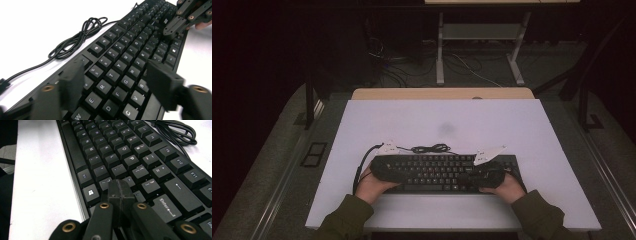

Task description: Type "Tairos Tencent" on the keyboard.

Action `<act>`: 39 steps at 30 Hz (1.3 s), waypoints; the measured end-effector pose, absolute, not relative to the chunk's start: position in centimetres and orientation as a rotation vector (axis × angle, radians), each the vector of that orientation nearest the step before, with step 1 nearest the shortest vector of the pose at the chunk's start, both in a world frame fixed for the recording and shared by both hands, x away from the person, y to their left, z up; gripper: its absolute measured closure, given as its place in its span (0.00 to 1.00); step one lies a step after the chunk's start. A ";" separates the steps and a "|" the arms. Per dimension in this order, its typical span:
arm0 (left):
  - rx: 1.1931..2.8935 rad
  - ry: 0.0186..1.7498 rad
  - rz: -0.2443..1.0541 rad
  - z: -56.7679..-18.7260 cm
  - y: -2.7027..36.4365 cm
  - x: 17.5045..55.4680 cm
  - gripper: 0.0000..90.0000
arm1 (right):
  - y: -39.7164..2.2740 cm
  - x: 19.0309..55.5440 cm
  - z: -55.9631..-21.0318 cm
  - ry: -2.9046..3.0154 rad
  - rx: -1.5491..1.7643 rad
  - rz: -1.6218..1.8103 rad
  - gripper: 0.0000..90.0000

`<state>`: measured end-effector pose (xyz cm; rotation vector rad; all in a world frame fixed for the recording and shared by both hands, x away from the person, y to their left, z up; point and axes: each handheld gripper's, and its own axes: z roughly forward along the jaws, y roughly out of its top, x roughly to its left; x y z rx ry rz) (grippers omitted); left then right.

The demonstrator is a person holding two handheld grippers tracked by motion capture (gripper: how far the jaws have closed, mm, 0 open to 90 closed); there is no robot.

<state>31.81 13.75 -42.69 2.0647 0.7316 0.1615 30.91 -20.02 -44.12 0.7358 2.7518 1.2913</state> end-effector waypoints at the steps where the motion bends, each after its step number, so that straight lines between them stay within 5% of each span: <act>1: 2.068 0.727 0.170 -42.7 13.8 31.8 0.25 | -20.0 30.9 -44.1 2.752 0.736 1.291 0.99; 9: 2.041 0.747 0.196 -42.9 14.7 31.5 0.02 | -20.0 30.9 -44.1 2.752 0.744 1.295 0.99; 23: 2.017 0.756 0.177 -43.0 15.4 31.0 0.00 | -20.7 31.3 -43.2 2.710 0.765 1.399 0.99; 39: 2.015 0.755 0.179 -43.0 15.1 30.7 0.03 | -19.2 32.5 -41.9 2.605 0.812 1.497 0.46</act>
